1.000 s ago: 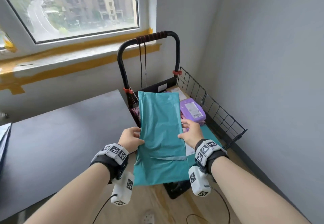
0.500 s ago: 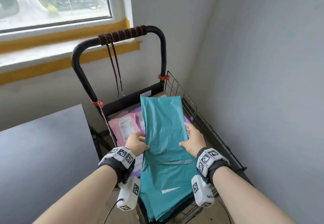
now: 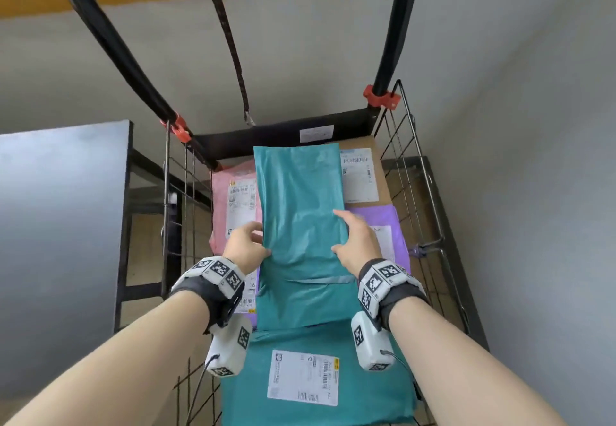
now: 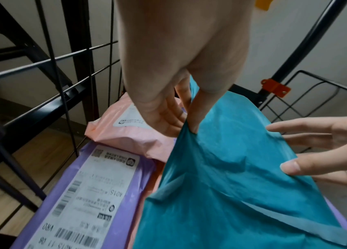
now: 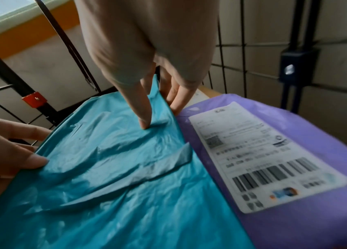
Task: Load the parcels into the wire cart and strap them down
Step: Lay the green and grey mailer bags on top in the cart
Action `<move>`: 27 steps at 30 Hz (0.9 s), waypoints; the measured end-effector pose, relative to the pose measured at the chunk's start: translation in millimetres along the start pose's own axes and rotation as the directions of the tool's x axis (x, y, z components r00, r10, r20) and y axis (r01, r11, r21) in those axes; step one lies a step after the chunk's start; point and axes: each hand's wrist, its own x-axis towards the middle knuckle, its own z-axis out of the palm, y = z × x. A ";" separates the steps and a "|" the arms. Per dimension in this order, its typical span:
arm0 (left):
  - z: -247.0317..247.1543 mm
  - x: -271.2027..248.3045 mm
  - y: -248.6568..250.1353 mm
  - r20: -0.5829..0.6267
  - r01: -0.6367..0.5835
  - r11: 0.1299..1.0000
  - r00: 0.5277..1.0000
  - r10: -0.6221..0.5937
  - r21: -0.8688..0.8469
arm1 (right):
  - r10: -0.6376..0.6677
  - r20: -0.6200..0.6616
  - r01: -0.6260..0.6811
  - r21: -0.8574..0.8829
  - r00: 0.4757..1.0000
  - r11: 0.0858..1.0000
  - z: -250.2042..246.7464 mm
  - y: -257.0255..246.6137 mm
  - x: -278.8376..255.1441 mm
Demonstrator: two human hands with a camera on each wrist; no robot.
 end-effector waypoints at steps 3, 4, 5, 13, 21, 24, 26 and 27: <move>-1.5 16.1 -3.0 -0.029 0.022 1.000 0.999 -0.022 0.014 | -0.033 0.051 0.034 -0.021 0.998 0.999 9.7 2.6 18.9; -1.9 20.1 -4.9 -0.041 0.025 0.999 0.999 -0.024 0.026 | -0.047 0.065 0.048 -0.023 0.997 0.999 13.8 4.2 23.3; -1.7 23.3 -7.3 -0.055 0.027 0.999 0.998 -0.026 0.031 | -0.057 0.081 0.060 -0.027 0.995 0.998 17.4 5.9 26.3; 13.0 32.5 -20.5 -0.083 0.030 0.999 0.996 -0.031 -0.021 | -0.039 0.091 0.048 -0.101 0.995 0.994 20.5 5.7 29.7; 6.2 -21.4 -22.3 -0.054 0.009 0.999 0.999 -0.006 0.053 | -0.019 0.152 0.052 -0.220 0.988 0.974 -1.2 -16.9 -12.2; -8.1 -53.3 -15.5 -0.071 -0.046 0.990 0.996 0.056 0.134 | -0.049 0.206 0.111 -0.305 0.977 0.946 -11.1 -38.8 -37.2; -18.7 -76.3 -12.5 -0.066 -0.076 0.984 0.994 0.088 0.161 | -0.047 0.245 0.135 -0.355 0.968 0.925 -15.6 -56.1 -57.0; -24.3 -87.3 -10.7 -0.067 -0.099 0.979 0.991 0.112 0.177 | -0.047 0.254 0.144 -0.381 0.966 0.913 -18.2 -65.1 -67.2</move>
